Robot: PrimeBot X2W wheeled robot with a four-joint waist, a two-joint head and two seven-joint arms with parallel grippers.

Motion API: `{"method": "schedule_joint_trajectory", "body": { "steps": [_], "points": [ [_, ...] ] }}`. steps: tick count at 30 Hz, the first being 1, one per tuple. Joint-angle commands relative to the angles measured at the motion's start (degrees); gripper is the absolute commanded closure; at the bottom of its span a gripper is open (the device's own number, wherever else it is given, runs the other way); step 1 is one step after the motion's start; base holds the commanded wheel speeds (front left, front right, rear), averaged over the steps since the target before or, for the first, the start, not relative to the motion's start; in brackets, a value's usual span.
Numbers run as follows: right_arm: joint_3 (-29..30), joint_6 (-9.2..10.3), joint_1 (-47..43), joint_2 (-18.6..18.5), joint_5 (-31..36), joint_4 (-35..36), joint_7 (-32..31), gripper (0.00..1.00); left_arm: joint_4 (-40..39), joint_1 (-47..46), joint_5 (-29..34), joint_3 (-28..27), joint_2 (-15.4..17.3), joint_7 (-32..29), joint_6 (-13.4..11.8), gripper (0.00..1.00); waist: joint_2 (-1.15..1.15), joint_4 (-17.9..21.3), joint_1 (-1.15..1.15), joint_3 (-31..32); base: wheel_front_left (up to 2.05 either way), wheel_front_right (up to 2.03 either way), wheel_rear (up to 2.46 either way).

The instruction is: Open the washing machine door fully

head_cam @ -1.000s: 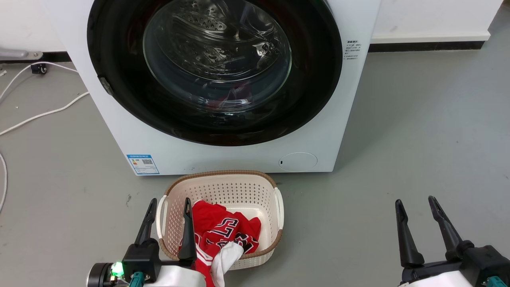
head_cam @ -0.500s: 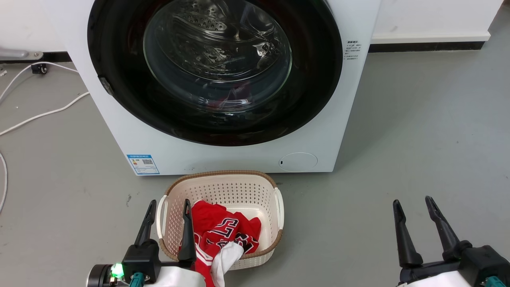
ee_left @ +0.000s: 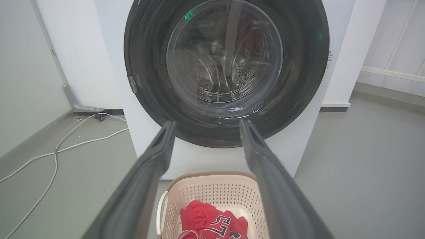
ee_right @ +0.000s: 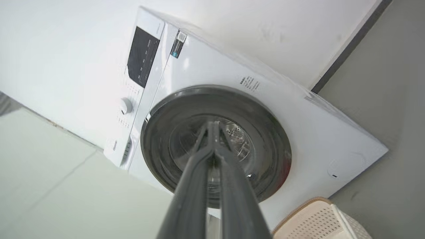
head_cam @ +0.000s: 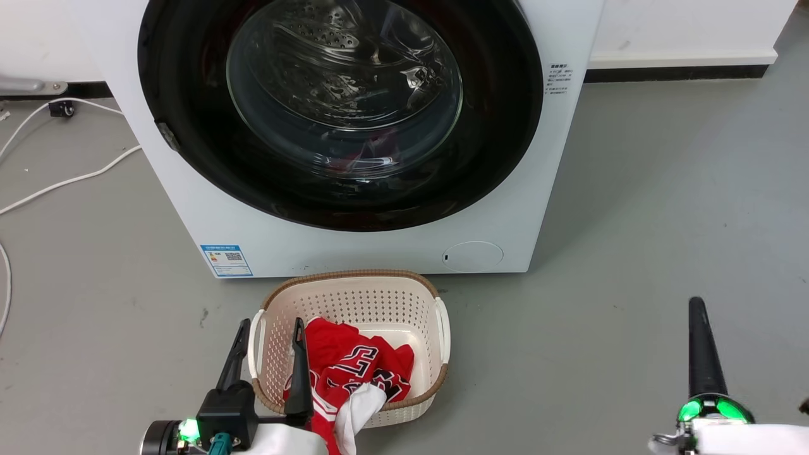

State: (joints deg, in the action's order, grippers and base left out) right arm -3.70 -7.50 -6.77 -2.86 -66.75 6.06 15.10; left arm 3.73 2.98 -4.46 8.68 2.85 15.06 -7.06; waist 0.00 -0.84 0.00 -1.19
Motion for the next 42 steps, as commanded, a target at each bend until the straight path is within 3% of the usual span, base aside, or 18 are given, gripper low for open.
{"method": "schedule_joint_trajectory", "body": {
  "steps": [1, 6, 10, 18, 34, 38, 42],
  "points": [
    [-0.08, 0.01, 0.50, 0.00, -5.44, -0.07, 0.10, 1.00, 0.10, 0.03, 0.02, 0.04, 0.06, 0.18, 0.05, 0.00, 0.00, -0.11, 0.00, 0.05, 0.00, 0.00, 0.00],
    [-3.63, 0.01, 1.02, -0.01, -29.37, 2.74, -0.21, 1.00, 0.16, 0.08, -0.02, 0.02, 0.05, 0.18, -0.04, 0.00, 0.00, -0.22, 0.00, -0.09, 0.00, 0.00, 0.00],
    [-2.25, 0.01, -0.43, -0.09, -38.74, 4.82, -5.35, 1.00, 0.17, 0.13, 0.17, 0.07, 0.05, 0.18, -0.09, 0.00, 0.00, -0.18, 0.00, -0.11, 0.00, 0.00, 0.00],
    [-0.28, 0.01, -2.19, -0.99, -31.63, 2.43, -14.59, 1.00, -0.01, -0.24, 0.30, 0.08, 0.07, 0.18, -0.11, 0.00, 0.00, -0.30, 0.00, -0.47, 0.00, 0.00, 0.00],
    [2.44, 0.01, -0.90, -0.04, -30.08, 1.08, -16.26, 1.00, -0.43, -0.93, 0.43, 0.05, 0.05, 0.18, -0.53, 0.00, 0.00, -0.73, 0.00, -2.02, 0.00, 0.00, 0.00],
    [5.42, 0.01, 1.50, -0.17, -30.34, -0.13, -16.54, 1.00, -0.91, -1.85, 0.58, 0.31, 0.06, 0.18, -0.57, 0.00, 0.00, -1.07, 0.00, -3.61, 0.00, 0.00, 0.00],
    [9.90, 0.01, 6.52, -2.56, -30.74, -2.91, -17.95, 1.00, -1.57, -3.81, 0.78, 0.38, 0.05, 0.18, -0.54, 0.00, 0.00, -1.52, 0.00, -6.28, 0.00, 0.00, 0.00]
  ]
}}
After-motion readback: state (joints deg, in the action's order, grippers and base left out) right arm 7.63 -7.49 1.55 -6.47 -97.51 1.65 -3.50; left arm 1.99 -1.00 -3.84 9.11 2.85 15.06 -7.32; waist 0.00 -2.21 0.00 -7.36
